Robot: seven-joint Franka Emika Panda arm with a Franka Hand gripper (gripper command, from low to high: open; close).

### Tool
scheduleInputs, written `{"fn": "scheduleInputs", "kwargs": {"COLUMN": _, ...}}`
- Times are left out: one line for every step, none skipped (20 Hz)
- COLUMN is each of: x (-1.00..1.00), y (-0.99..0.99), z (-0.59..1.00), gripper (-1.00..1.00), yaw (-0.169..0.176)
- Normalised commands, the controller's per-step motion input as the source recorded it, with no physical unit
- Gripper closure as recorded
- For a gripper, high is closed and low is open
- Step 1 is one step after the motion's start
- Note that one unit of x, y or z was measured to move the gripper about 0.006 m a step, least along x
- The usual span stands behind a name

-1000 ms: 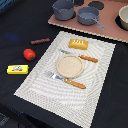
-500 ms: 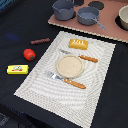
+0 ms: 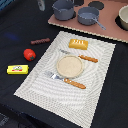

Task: Interact with the objects in diverse but meaningful ways.

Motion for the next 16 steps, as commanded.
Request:
{"fn": "scheduleInputs", "kwargs": {"x": 0.00, "y": -0.87, "z": -0.43, "gripper": -1.00, "yaw": 0.000}}
{"fn": "scheduleInputs", "kwargs": {"x": 0.00, "y": -0.89, "z": -0.47, "gripper": -1.00, "yaw": 0.000}}
{"fn": "scheduleInputs", "kwargs": {"x": -0.01, "y": -0.96, "z": -0.53, "gripper": -1.00, "yaw": 0.000}}
{"fn": "scheduleInputs", "kwargs": {"x": -0.03, "y": -1.00, "z": -0.53, "gripper": -1.00, "yaw": 0.000}}
{"fn": "scheduleInputs", "kwargs": {"x": -0.03, "y": -1.00, "z": -0.52, "gripper": -1.00, "yaw": 0.000}}
{"fn": "scheduleInputs", "kwargs": {"x": -0.04, "y": -1.00, "z": -0.52, "gripper": -1.00, "yaw": 0.000}}
{"fn": "scheduleInputs", "kwargs": {"x": -0.03, "y": -0.91, "z": -0.50, "gripper": -1.00, "yaw": 0.000}}
{"fn": "scheduleInputs", "kwargs": {"x": -0.03, "y": -0.81, "z": -0.52, "gripper": -1.00, "yaw": 0.000}}
{"fn": "scheduleInputs", "kwargs": {"x": -0.01, "y": -0.74, "z": -0.52, "gripper": -1.00, "yaw": 0.000}}
{"fn": "scheduleInputs", "kwargs": {"x": -0.02, "y": -0.70, "z": -0.52, "gripper": -1.00, "yaw": 0.000}}
{"fn": "scheduleInputs", "kwargs": {"x": -0.09, "y": -0.74, "z": -0.53, "gripper": -1.00, "yaw": -0.020}}
{"fn": "scheduleInputs", "kwargs": {"x": -0.07, "y": -0.72, "z": -0.45, "gripper": -1.00, "yaw": -0.039}}
{"fn": "scheduleInputs", "kwargs": {"x": -0.05, "y": -0.56, "z": -0.41, "gripper": -1.00, "yaw": -0.026}}
{"fn": "scheduleInputs", "kwargs": {"x": -0.03, "y": -0.37, "z": -0.35, "gripper": -1.00, "yaw": -0.014}}
{"fn": "scheduleInputs", "kwargs": {"x": 0.00, "y": -0.21, "z": -0.30, "gripper": -1.00, "yaw": -0.006}}
{"fn": "scheduleInputs", "kwargs": {"x": 0.00, "y": -0.20, "z": -0.29, "gripper": -1.00, "yaw": -0.010}}
